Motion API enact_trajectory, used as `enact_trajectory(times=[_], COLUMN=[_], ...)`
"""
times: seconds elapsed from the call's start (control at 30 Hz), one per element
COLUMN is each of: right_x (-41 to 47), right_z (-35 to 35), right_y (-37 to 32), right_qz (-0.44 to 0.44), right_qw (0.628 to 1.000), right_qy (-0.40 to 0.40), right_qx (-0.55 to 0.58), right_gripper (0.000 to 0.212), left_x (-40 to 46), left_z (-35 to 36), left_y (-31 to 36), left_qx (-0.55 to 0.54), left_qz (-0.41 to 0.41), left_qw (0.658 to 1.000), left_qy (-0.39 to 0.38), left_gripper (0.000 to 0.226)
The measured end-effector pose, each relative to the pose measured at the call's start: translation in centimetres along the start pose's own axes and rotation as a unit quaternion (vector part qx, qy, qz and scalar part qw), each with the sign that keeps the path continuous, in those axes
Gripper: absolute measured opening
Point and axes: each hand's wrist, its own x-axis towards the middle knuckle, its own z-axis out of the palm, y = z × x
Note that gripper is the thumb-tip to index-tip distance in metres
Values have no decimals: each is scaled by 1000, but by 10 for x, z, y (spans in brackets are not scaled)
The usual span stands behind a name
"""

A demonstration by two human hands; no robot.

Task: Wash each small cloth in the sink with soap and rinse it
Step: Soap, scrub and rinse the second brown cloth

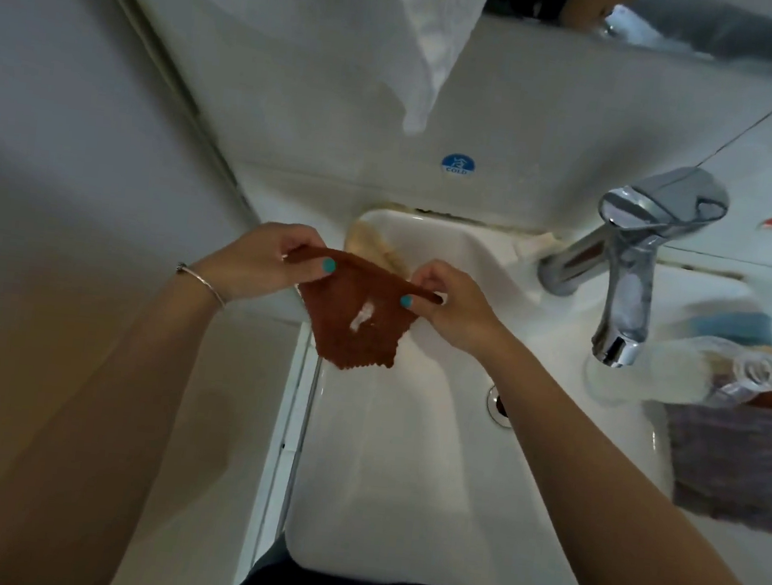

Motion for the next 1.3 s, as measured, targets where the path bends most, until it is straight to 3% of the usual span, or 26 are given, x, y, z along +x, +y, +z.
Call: enact_trajectory(times=[0.17,0.27,0.53,0.6,0.67,0.73,0.8,0.87,1.0,1.1,1.17,1.23,1.3], right_x=[-52,-92,-190,-188,-184,-186,-191,-192,-187,-182,-182,-186,-183], right_z=[-19,-30,-92,-99,-100,-96,-86,-76,-84,-101,-102,-92,-83], right_y=[2,4,71,102,131,150,160,166,173,177,174,167,155], right_qz=[-54,-68,18,61,120,158,158,156,175,219,224,226,223], right_qw=[992,988,982,986,983,968,952,917,863,862,882,920,930], right_qy=[75,114,138,143,129,110,45,-25,-40,-41,-19,96,276], right_qx=[87,83,128,57,-60,-163,-257,-366,-471,-455,-415,-305,-96], right_gripper=[18,12,14,16,41,54,62,78,83,83,84,82,76], left_x=[-30,-53,-50,-24,-11,-14,-23,-29,-26,-12,-4,-2,-2], left_z=[11,35,145,173,200,226,252,274,290,296,299,299,300], left_y=[26,46,82,73,65,61,55,43,26,36,42,44,42], left_qx=[104,76,18,107,211,201,174,233,348,355,365,371,378], left_qz=[61,65,85,79,43,34,41,22,0,-5,-9,-13,-16], left_qw=[989,989,996,991,976,978,984,970,932,929,925,921,917], left_qy=[84,111,10,5,16,29,-10,-71,-99,-108,-109,-118,-127], left_gripper=[13,8,4,26,54,56,59,75,88,90,92,93,94])
